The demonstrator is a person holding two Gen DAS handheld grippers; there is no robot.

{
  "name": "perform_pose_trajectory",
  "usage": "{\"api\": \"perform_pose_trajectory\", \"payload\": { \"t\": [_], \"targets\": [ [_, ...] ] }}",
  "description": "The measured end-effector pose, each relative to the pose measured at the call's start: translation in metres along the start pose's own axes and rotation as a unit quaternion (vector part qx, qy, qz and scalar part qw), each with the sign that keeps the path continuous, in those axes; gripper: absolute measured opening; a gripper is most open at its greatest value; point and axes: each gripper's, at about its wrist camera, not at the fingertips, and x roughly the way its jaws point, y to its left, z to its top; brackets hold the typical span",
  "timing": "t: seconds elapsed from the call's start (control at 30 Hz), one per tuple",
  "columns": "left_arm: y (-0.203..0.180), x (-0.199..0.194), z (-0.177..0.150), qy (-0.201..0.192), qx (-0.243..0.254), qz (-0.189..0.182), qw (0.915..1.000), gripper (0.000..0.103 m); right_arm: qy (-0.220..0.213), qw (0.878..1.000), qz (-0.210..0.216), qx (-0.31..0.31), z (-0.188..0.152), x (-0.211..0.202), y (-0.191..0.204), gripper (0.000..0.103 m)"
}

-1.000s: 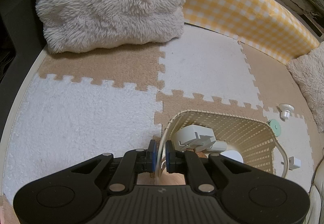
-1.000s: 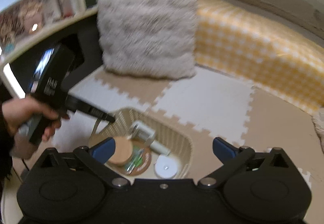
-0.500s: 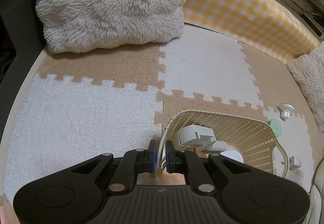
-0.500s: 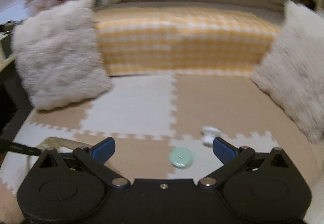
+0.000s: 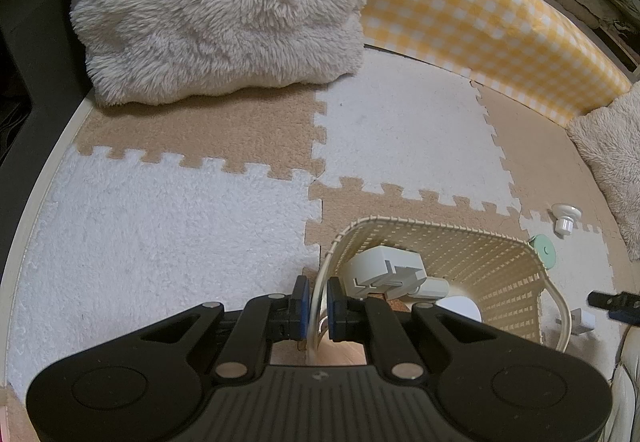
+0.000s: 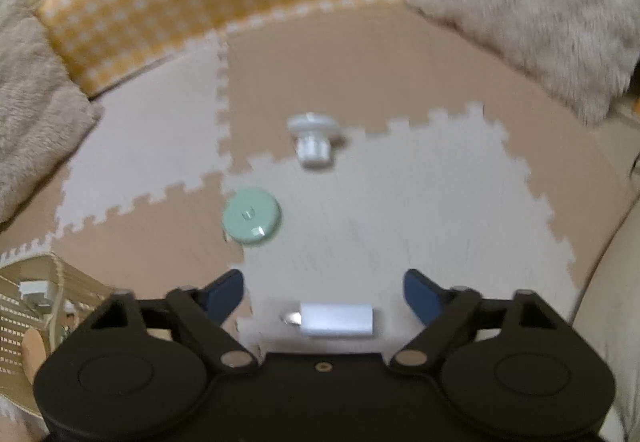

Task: Organize rigid objects
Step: 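Open the right gripper and move it to the white rectangular charger, then close the right gripper on the white charger and lift it, then carry the white charger over the basket with the right gripper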

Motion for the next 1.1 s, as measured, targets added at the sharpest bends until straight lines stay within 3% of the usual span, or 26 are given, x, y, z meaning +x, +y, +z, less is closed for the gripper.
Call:
{"api": "perform_pose_trajectory", "payload": {
  "t": [0.23, 0.4, 0.47, 0.8, 1.1],
  "targets": [
    [0.0, 0.0, 0.0, 0.0, 0.0, 0.0, 1.0, 0.009, 0.033, 0.999, -0.011, -0.006, -0.006, 0.018, -0.003, 0.057],
    [0.0, 0.0, 0.0, 0.0, 0.0, 0.0, 1.0, 0.008, 0.037, 0.999, -0.006, -0.003, -0.005, 0.021, -0.006, 0.054],
    [0.0, 0.0, 0.0, 0.0, 0.0, 0.0, 1.0, 0.008, 0.038, 0.999, 0.003, -0.001, -0.005, 0.021, -0.006, 0.048],
    [0.0, 0.0, 0.0, 0.0, 0.0, 0.001, 1.0, 0.008, 0.031, 1.0, 0.006, -0.001, -0.007, 0.017, -0.003, 0.047],
    [0.001, -0.001, 0.0, 0.0, 0.0, 0.001, 1.0, 0.009, -0.042, 0.997, 0.065, -0.003, -0.004, -0.022, 0.016, 0.047]
  ]
}}
